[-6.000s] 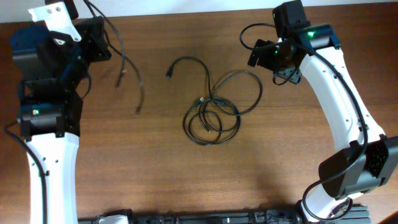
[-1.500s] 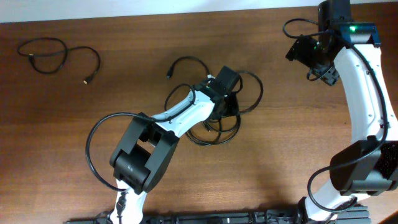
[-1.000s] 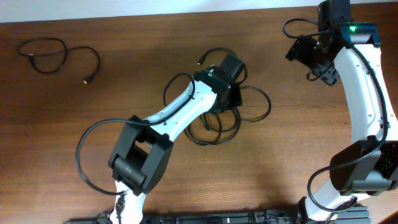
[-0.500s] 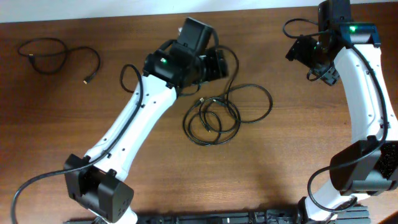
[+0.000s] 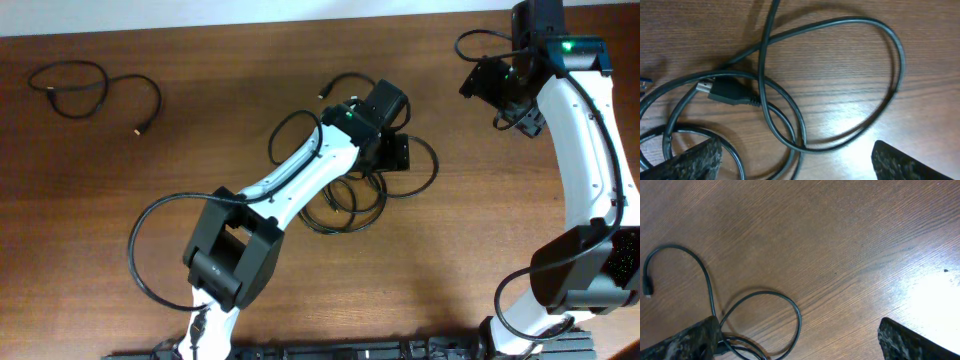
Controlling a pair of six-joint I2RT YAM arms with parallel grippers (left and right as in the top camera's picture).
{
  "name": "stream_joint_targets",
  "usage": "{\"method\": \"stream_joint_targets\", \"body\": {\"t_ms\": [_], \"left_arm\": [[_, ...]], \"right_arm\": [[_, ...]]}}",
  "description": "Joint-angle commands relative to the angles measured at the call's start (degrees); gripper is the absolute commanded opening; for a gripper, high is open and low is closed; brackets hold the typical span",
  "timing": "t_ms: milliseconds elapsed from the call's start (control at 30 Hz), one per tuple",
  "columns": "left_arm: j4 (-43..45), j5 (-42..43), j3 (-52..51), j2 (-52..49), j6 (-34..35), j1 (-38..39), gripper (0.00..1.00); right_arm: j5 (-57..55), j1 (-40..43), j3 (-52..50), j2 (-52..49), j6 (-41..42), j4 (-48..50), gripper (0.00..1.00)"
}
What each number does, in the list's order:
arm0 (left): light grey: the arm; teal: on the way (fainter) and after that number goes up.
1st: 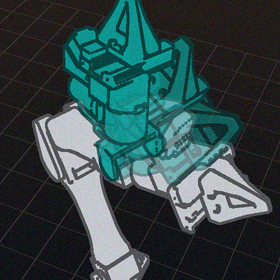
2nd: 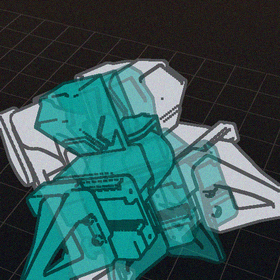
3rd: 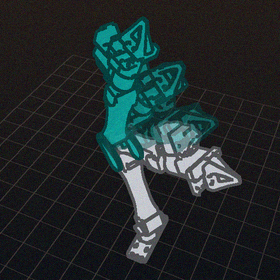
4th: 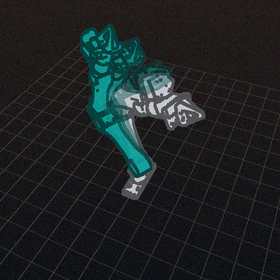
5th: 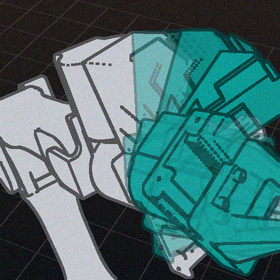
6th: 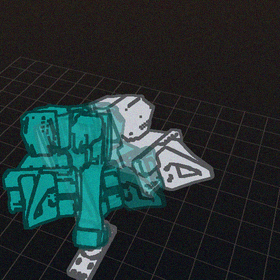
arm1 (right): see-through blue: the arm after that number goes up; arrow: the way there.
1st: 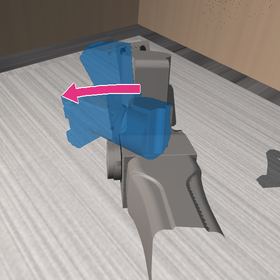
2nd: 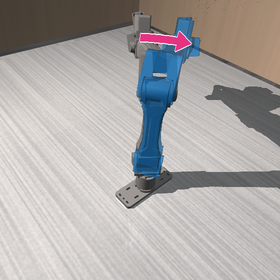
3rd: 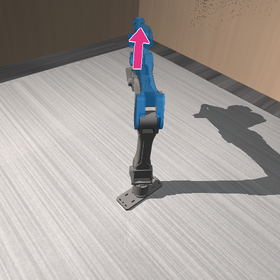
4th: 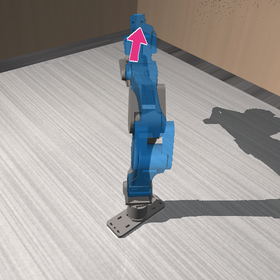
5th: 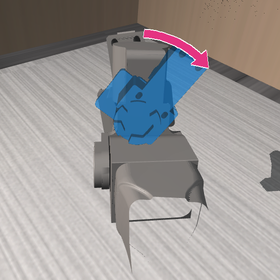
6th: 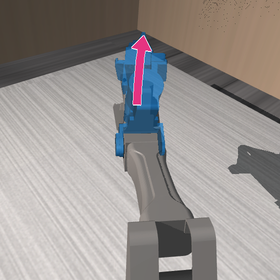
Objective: Untangle cables
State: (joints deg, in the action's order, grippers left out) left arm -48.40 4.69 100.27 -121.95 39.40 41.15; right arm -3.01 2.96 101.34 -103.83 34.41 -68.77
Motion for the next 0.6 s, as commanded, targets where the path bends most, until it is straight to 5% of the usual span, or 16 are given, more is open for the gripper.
{"method": "stream_joint_targets", "body": {"t_ms": [0, 100, 567], "left_arm": [[0.31, -1.68, 0.33, -2.86, -0.39, 0.17, 0.95], [0.37, -1.75, 0.33, -4.68, -0.22, 0.33, 0.93], [1.22, -1.31, 0.28, -8.87, 1.29, 1.14, 0.42]], "right_arm": [[-0.85, 0.02, 0.09, -0.59, -0.04, 0.00, 0.99], [-0.85, 0.02, 0.09, -0.59, -0.04, 0.00, 0.98], [-0.85, 0.02, 0.09, -0.59, -0.04, 0.00, 0.98]]}}
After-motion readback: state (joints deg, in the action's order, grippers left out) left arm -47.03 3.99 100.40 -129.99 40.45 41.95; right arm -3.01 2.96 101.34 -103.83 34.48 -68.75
